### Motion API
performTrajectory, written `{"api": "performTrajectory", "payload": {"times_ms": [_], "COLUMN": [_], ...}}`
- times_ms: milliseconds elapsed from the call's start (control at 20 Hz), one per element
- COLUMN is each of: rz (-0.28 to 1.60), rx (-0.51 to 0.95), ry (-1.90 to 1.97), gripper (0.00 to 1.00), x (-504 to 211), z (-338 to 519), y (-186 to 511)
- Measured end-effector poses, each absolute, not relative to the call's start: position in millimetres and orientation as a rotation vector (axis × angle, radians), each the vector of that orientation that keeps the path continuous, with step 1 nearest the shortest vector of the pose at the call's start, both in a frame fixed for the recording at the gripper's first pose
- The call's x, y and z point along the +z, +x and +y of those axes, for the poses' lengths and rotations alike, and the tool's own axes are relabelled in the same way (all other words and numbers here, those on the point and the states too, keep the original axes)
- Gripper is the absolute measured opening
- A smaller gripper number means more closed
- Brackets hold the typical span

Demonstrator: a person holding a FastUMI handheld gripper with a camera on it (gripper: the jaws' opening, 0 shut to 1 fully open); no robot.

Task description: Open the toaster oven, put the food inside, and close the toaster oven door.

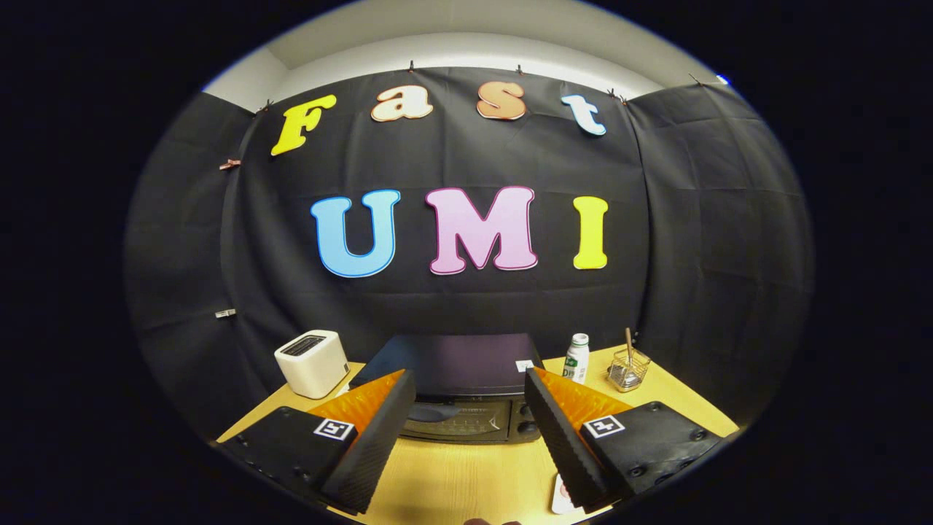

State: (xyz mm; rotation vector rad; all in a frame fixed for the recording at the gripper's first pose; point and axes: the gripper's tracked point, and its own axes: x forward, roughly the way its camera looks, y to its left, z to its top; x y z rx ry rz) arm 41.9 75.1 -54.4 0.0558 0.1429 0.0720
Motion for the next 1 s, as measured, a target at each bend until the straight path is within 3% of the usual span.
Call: {"api": "performTrajectory", "payload": {"times_ms": [1000], "rz": [0.330], "rx": [0.035], "ry": [0.011], "gripper": [0.98], "x": [-190], "z": [145], "y": [163]}}
